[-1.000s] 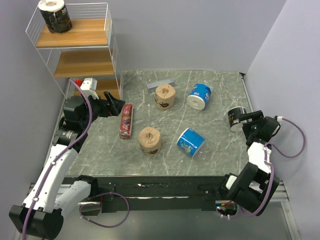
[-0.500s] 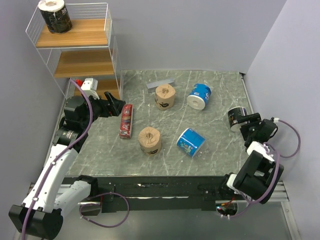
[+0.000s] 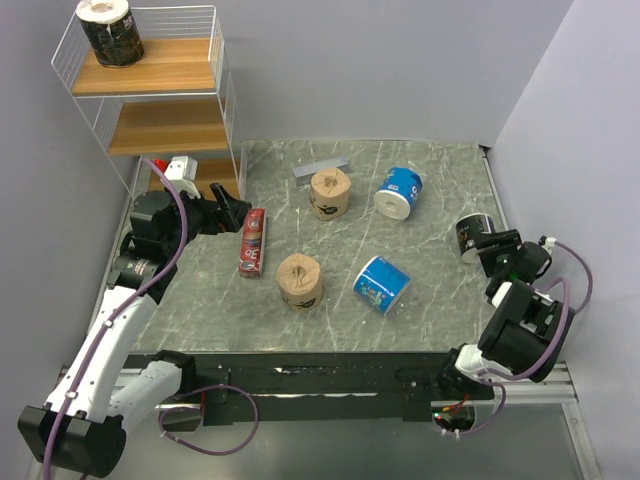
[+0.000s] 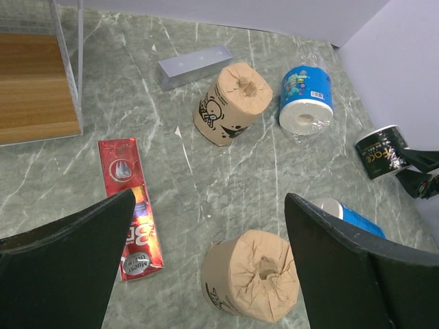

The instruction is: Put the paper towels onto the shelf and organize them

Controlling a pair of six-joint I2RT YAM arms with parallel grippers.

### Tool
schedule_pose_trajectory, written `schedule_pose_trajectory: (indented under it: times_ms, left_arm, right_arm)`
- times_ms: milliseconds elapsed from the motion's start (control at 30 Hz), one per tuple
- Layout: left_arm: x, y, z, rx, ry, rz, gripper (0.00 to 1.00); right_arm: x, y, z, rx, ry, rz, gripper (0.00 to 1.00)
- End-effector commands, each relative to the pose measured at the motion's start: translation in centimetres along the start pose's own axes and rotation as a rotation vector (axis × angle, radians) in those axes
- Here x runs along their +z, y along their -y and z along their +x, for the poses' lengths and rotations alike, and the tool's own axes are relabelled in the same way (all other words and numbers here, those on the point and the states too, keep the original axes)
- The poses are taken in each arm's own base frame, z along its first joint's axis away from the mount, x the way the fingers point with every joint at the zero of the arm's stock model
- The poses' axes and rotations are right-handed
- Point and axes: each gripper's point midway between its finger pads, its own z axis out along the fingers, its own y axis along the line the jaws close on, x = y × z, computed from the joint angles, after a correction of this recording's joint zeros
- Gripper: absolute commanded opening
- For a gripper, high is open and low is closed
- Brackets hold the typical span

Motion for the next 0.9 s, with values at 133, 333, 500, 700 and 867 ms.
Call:
schedule_pose_trajectory:
  times_ms: [133, 333, 500, 700, 867]
  left_arm:
    - [0.0, 0.5, -1.7, 0.018, 0.043, 0.006, 0.96]
    - [0.0, 0.5, -1.8, 0.022, 0.048, 0.002, 0.96]
    - [-0.1, 0.4, -1.9, 0.022, 0.053, -0.003, 0.96]
    - [-0.5, -0.3, -2.2, 0.029, 0.08, -0.04, 0.96]
    - [-0.8, -1.8, -2.6, 0.019, 0.099, -0.136, 0.97]
  right_arm:
    - [0.5, -2.3, -1.5, -0.06, 0.059, -0.15, 0.64]
    - [0.9, -2.6, -1.1, -0.071, 0.035, -0.189, 0.48]
    - [0.3, -3.9, -1.7, -0.134, 0.035, -0.207, 0.38]
    - [-0.5, -6.1, -1.6, -0.264, 0.029, -0.174, 0.31]
    - [-1.2, -10.9, -1.1, -0.455, 0.008, -0.187, 0.26]
